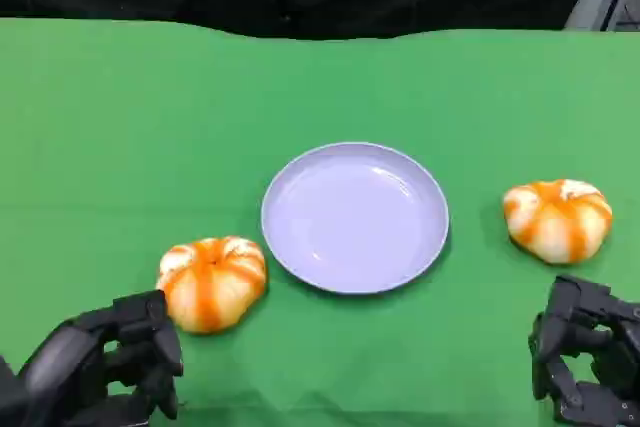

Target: Grasp the bread from the table and place it into the plate.

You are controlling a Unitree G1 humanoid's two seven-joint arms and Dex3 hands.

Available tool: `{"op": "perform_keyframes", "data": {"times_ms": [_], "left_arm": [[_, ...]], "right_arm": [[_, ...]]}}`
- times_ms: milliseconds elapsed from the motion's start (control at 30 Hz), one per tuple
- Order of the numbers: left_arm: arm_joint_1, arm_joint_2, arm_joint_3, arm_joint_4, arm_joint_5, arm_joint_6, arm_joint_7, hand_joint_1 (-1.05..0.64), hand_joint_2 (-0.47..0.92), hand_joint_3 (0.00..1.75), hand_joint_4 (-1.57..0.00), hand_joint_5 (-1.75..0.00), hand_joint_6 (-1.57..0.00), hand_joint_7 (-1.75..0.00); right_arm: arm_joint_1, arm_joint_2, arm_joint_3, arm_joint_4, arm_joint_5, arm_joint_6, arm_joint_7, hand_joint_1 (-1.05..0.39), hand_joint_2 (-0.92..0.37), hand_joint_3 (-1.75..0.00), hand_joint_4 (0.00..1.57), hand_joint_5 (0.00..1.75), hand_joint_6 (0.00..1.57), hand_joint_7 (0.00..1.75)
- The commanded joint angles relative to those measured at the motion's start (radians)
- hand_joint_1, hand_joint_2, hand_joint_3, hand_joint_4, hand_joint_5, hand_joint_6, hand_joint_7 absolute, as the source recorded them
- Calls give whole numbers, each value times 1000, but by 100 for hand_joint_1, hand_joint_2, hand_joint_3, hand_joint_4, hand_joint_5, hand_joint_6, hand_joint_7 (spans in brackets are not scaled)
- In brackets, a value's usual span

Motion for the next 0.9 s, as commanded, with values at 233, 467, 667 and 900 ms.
{"op": "perform_keyframes", "data": {"times_ms": [233,467,667,900], "left_arm": [[3,24,-3,-4,7,0,16,11,65,116,-70,-174,-70,-157],[3,26,-5,-1,1,-6,15,11,67,113,-71,-175,-70,-156],[3,27,-7,-3,3,-10,19,12,67,111,-71,-173,-70,-153],[28,55,-43,-25,374,-221,258,-36,80,67,-31,-84,-43,-73]], "right_arm": [[-8,-16,-6,14,14,-22,12,-10,-58,-119,84,175,74,161],[-2,-16,-6,3,6,-16,5,-12,-56,-118,84,175,74,161],[1,-17,-4,-4,-1,-10,-5,-12,-57,-118,84,175,74,162],[-1,-18,-3,0,2,-12,-2,-12,-57,-117,84,175,74,163]]}}
